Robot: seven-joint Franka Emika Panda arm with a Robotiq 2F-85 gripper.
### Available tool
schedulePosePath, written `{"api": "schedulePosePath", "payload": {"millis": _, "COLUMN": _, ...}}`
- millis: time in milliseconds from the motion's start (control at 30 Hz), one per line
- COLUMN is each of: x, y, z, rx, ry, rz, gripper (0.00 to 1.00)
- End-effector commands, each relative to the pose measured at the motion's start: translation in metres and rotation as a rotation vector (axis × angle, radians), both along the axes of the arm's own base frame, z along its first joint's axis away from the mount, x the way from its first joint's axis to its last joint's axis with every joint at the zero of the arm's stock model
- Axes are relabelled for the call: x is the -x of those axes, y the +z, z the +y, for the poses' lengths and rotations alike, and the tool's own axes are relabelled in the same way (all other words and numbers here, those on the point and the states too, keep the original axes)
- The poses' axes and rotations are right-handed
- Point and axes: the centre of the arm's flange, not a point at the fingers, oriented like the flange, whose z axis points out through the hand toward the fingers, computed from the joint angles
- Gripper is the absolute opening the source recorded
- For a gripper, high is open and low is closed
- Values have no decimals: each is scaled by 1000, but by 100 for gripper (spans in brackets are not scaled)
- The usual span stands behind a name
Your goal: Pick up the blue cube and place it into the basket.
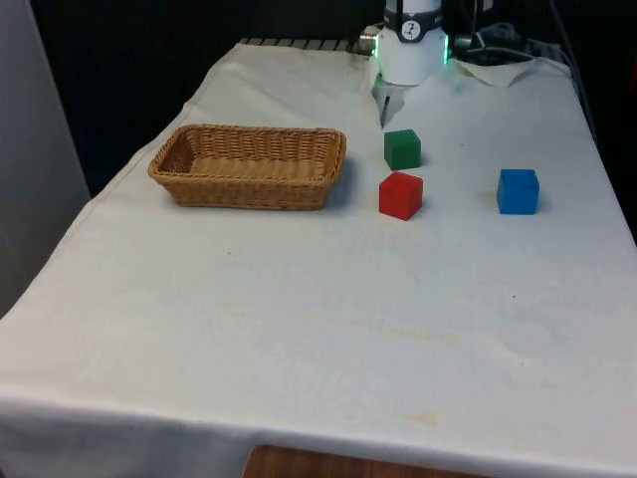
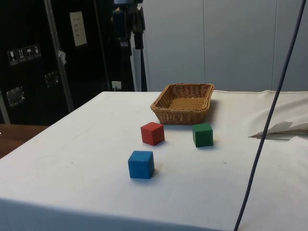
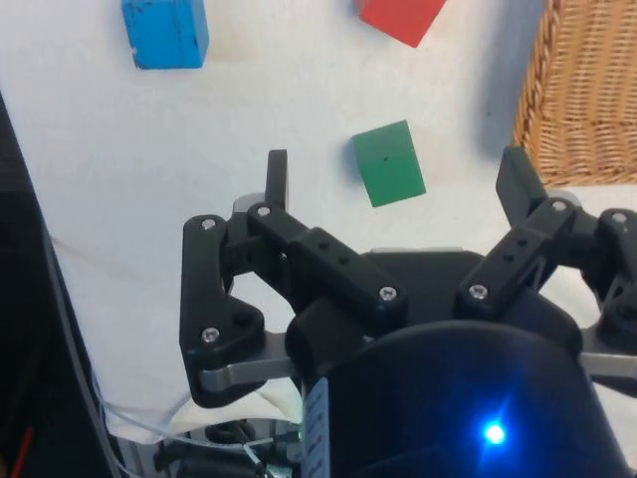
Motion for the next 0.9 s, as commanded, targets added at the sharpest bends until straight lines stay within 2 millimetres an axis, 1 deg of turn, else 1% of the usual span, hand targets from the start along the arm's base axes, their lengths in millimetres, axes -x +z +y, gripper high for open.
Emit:
{"api": "schedulePosePath", "payload": {"millis": 0, "x": 0, "y": -5, "z": 3, "rx": -9, "ry": -4, "rz": -5, "gripper": 100}}
{"api": "schedulePosePath", "payload": {"millis": 200, "x": 0, "y": -19, "z": 13, "rx": -34, "ry": -1, "rz": 1, "gripper": 100}}
{"api": "schedulePosePath", "payload": {"millis": 233, "x": 0, "y": -17, "z": 10, "rx": -26, "ry": 2, "rz": 8, "gripper": 100}}
{"api": "schedulePosePath", "payload": {"millis": 267, "x": 0, "y": -21, "z": 15, "rx": -37, "ry": -1, "rz": 3, "gripper": 100}}
{"api": "schedulePosePath", "payload": {"millis": 433, "x": 2, "y": -33, "z": 24, "rx": -54, "ry": 2, "rz": 9, "gripper": 100}}
{"api": "schedulePosePath", "payload": {"millis": 567, "x": 6, "y": -43, "z": 32, "rx": -64, "ry": 6, "rz": 14, "gripper": 100}}
{"api": "schedulePosePath", "payload": {"millis": 600, "x": 5, "y": -43, "z": 29, "rx": -59, "ry": 10, "rz": 24, "gripper": 100}}
{"api": "schedulePosePath", "payload": {"millis": 733, "x": 11, "y": -51, "z": 39, "rx": -64, "ry": 10, "rz": 11, "gripper": 100}}
{"api": "schedulePosePath", "payload": {"millis": 867, "x": 18, "y": -64, "z": 49, "rx": -63, "ry": 15, "rz": 4, "gripper": 100}}
